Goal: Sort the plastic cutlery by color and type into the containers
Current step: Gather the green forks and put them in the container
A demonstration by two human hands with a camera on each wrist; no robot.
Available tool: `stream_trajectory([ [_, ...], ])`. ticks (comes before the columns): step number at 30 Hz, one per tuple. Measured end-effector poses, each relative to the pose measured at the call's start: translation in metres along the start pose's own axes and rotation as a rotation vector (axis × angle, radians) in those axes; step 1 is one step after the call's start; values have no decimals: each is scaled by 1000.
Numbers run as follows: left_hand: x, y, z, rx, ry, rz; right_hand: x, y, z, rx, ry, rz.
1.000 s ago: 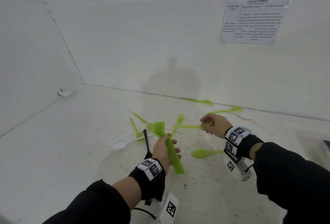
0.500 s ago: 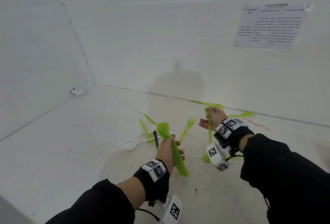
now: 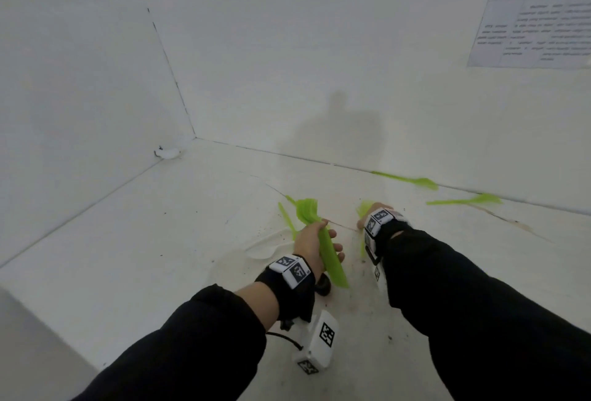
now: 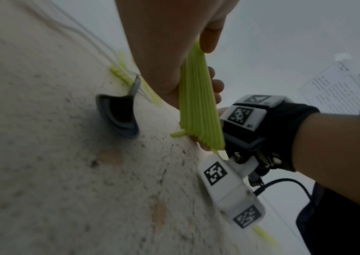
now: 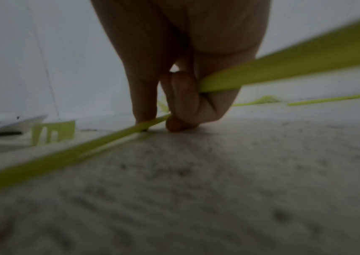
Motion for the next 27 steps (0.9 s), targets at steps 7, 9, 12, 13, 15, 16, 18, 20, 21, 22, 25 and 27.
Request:
stream_trajectory([
  [7, 37, 8, -21, -76, -39, -70, 5, 1, 28, 216, -139, -42],
  [9, 47, 11, -25, -99, -42, -95, -3, 4, 40, 246, -128, -26],
  [12, 60, 12, -28, -117, -33, -124, -17, -10, 56, 343, -269, -51],
  [13, 63, 13, -29, -119, -30, -129, -23, -12, 61, 383, -281, -72],
  [15, 67, 13, -29, -121, -28, -137, -35, -16, 68, 421, -328, -97],
  [16, 69, 13, -29, -120, -28, -141, -43, -15, 70, 412, -380, -89],
  [18, 71, 13, -29, -116, -31, -142, -55, -13, 71, 397, -522, -51],
  [20, 72, 13, -29, -111, -40, -139, -60, -11, 68, 383, -603, -54],
  [21, 73, 13, -29, -111, -43, -140, -60, -7, 67, 382, -610, -69],
  [22, 74, 13, -29, -110, -45, -142, -60, -3, 65, 383, -616, -95],
  [25, 77, 15, -26, -105, -37, -149, -54, 9, 62, 391, -560, -133],
  [27, 78, 16, -24, -105, -37, -149, -44, 8, 62, 406, -447, -147],
])
Point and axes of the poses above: each hand's wrist, its own y-axis towards the middle knuckle, its own x-axis out of the back of the hand, z = x × y, the point moved 2 cm from there along y, towards the middle knuckle, and after that the axes turned 15 degrees about -x, right-handed, at the moved point
